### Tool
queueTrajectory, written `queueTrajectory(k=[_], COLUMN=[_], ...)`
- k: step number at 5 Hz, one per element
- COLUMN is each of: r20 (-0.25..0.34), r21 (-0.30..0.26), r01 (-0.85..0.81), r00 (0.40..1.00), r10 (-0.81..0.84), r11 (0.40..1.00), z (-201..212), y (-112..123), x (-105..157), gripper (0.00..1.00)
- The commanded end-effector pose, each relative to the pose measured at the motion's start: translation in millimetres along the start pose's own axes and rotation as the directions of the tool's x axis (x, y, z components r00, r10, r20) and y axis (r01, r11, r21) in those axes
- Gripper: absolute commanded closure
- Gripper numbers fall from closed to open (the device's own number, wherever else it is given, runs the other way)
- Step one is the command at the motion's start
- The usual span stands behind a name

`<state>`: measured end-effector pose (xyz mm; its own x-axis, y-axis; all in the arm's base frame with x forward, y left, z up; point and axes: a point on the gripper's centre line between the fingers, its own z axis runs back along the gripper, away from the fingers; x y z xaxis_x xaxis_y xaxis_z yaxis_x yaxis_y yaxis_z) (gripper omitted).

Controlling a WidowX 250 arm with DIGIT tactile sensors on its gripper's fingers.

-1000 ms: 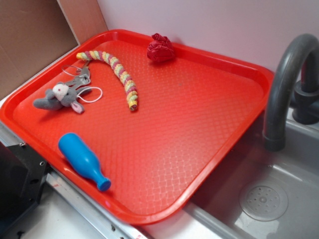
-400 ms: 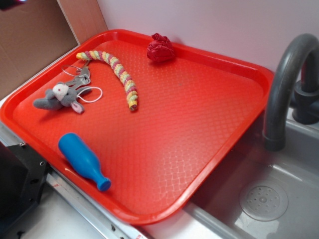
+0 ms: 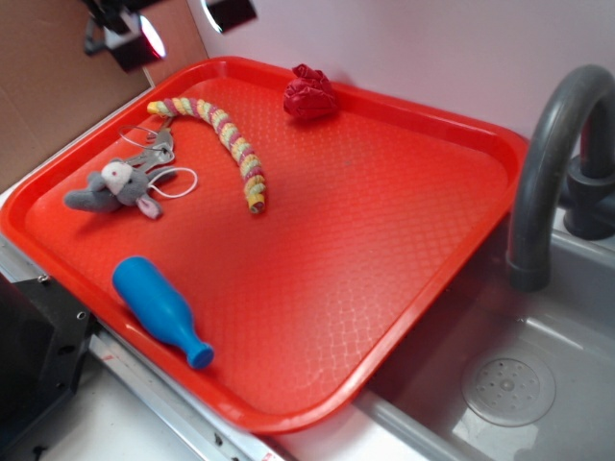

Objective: Grab the multicolored rope.

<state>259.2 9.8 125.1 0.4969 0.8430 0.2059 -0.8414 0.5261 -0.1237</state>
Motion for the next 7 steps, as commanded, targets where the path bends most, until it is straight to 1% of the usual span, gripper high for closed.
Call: queueTrajectory(k=[1,2,3,4,5,6,7], r20=[-0.098,-0.124,-0.144,-0.147,-0.148,-0.150,-0.157], r21=[0.011,0.032,0.037,0.032,0.049,0.048,0.059], r01=[0.069,0.072,0.074,0.092,0.097,0.104,0.098], r00=[0.993,0.990,0.987,0.985,0.985,0.984,0.984], r10=[-0.067,-0.067,-0.068,-0.086,-0.089,-0.096,-0.088], r11=[0.998,0.997,0.997,0.995,0.994,0.993,0.993], z=[-61,-80,-93,-96,-98,-98,-101], y=[6,14,17,15,14,13,13], x=[-8,-8,-11,-16,-19,-22,-23], gripper=[0.00,0.00,0.00,0.00,0.00,0.87,1.00])
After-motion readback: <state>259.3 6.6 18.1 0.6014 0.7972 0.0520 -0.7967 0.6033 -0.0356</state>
